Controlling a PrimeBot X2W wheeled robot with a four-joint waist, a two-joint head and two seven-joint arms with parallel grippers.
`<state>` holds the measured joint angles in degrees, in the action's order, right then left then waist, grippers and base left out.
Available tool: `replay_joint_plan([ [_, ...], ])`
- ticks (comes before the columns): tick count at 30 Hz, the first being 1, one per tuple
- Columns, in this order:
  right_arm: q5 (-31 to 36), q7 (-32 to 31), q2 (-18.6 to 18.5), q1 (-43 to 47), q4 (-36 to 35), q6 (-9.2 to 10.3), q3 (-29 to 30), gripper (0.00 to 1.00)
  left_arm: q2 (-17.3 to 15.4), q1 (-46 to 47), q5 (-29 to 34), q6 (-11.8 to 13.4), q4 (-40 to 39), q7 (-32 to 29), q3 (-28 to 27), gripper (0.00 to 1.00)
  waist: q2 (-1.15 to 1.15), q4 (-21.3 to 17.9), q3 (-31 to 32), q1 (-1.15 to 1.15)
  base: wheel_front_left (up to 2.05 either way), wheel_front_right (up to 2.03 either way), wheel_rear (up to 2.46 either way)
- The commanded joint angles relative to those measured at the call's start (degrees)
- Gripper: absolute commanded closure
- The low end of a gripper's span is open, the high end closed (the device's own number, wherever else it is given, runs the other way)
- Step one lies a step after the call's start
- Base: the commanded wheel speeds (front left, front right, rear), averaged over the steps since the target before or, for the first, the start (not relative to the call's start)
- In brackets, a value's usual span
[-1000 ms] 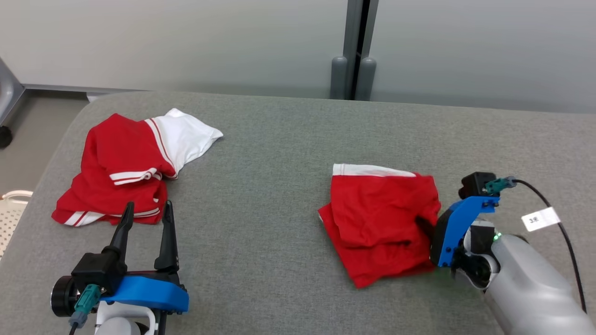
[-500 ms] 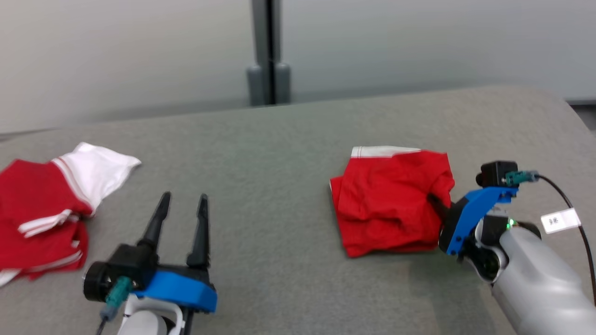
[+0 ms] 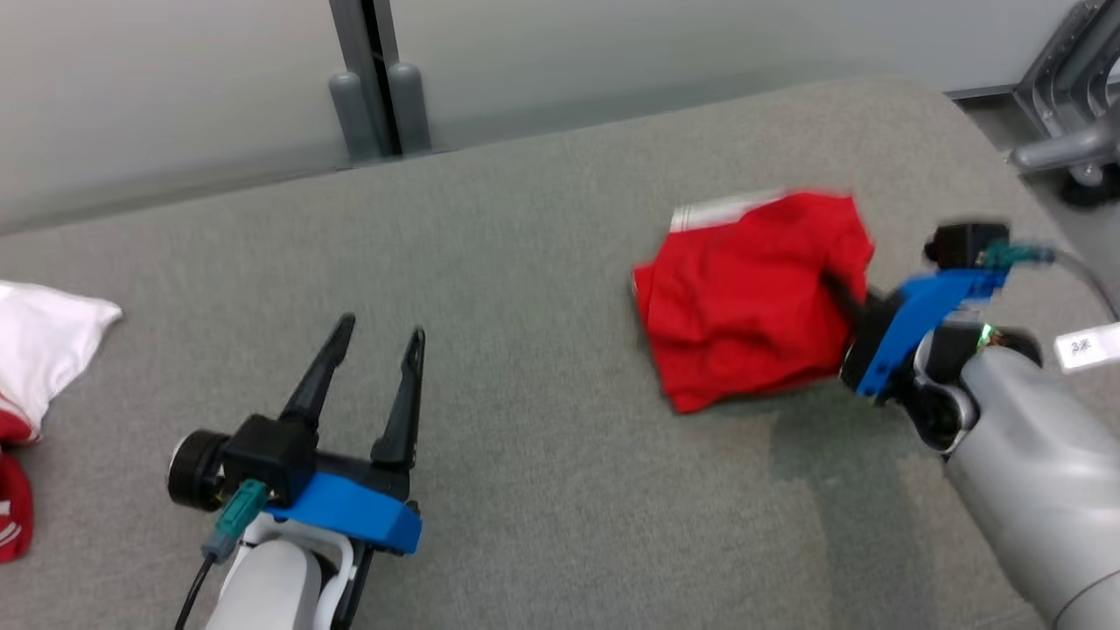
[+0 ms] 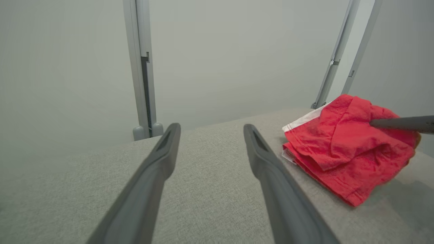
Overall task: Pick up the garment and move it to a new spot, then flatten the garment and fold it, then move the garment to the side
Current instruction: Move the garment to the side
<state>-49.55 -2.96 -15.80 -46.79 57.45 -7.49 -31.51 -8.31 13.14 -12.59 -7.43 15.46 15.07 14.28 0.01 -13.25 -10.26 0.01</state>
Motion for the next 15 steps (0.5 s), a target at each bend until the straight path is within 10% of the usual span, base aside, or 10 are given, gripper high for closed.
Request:
replay_joint_plan([
  [1, 0.08, 0.16, -1.02, -2.25, 0.31, -0.01, -0.28, 1.0, -0.61, 1.27, 0.2, -0.08, -0.05, 0.14, 0.26, 0.0, -0.01, 1.48, -2.4, -0.01, 0.0, 0.0, 0.0],
  [15, 8.23, 3.5, -1.68, -22.81, 15.11, 0.0, -1.37, 1.0, -3.98, 6.55, -0.28, 0.05, -0.29, 0.11, -0.03, 0.0, -0.01, 2.11, -12.5, -0.01, 0.0, 0.0, 0.0],
])
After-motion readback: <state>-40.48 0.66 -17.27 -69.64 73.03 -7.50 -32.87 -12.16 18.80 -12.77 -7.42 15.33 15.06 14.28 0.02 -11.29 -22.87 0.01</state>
